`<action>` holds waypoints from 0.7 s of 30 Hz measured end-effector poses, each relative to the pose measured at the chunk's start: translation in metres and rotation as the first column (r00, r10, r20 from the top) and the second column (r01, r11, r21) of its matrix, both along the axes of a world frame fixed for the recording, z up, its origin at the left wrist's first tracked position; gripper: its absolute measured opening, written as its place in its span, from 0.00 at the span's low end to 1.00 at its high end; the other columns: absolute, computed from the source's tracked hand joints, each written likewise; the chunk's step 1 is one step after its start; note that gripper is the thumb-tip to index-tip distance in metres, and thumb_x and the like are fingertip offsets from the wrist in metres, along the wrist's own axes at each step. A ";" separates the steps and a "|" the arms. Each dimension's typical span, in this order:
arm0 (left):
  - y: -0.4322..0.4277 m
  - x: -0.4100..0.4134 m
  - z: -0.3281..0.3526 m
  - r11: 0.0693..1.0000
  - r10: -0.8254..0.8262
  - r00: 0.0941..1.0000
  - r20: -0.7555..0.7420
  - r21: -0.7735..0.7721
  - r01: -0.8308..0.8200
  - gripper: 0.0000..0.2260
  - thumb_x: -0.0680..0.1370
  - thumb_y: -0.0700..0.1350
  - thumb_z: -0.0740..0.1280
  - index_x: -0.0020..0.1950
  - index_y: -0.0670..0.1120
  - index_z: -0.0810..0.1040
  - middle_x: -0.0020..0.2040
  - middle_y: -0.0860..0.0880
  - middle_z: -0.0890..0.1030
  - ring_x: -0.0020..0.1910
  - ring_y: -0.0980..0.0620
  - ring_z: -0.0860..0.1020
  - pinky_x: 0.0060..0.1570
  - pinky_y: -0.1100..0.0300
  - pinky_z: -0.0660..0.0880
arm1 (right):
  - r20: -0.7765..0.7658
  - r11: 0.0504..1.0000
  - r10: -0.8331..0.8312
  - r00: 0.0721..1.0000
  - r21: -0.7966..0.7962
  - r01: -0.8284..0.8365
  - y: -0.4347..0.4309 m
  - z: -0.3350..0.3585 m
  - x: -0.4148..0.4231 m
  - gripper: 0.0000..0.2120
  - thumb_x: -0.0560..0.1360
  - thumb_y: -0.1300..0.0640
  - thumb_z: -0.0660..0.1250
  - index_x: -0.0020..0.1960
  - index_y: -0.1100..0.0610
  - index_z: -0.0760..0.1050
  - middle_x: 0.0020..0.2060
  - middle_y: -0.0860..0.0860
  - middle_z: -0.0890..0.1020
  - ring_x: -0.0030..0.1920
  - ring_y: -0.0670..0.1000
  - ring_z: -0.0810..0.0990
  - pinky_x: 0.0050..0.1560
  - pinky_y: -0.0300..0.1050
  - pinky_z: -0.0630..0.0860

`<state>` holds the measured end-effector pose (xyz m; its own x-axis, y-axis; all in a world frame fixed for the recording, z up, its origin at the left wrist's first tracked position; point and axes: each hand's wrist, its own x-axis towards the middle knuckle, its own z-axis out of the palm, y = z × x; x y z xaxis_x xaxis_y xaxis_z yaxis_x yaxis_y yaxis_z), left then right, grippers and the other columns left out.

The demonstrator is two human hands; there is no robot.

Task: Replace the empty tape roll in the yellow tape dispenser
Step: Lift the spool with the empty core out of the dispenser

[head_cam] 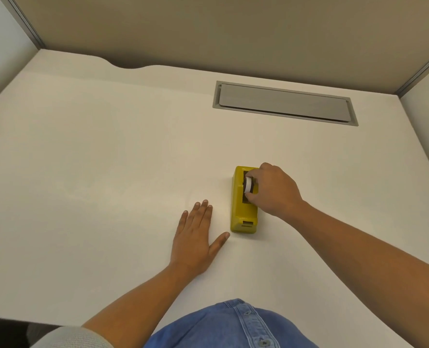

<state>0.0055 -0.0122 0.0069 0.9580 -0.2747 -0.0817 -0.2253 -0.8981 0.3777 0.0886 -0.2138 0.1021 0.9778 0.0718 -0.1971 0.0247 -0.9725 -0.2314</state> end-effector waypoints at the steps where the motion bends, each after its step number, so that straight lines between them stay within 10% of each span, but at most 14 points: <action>1: -0.005 0.002 0.004 0.999 0.011 1.000 -0.001 -0.037 -0.011 0.37 0.76 0.69 0.45 0.78 0.49 0.49 0.79 0.51 0.51 0.78 0.54 0.47 0.75 0.57 0.42 | 0.004 1.000 0.002 1.000 0.001 -0.002 0.000 0.001 0.001 0.22 0.70 0.46 0.71 0.63 0.48 0.75 0.50 0.50 0.76 0.53 0.54 0.76 0.46 0.48 0.75; 21: -0.044 0.007 0.027 0.940 0.008 0.996 -0.093 -0.338 -0.039 0.30 0.77 0.65 0.52 0.76 0.53 0.58 0.76 0.53 0.64 0.74 0.54 0.62 0.68 0.62 0.57 | -0.006 0.997 0.071 0.997 0.004 -0.071 -0.002 0.004 0.007 0.18 0.69 0.46 0.70 0.58 0.50 0.77 0.45 0.48 0.74 0.47 0.51 0.75 0.43 0.46 0.76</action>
<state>0.0130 -0.0558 0.0340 0.9576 -0.2786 -0.0729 -0.1572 -0.7180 0.6781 0.0955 -0.2162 0.1059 0.9690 0.1416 -0.2025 0.0922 -0.9675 -0.2353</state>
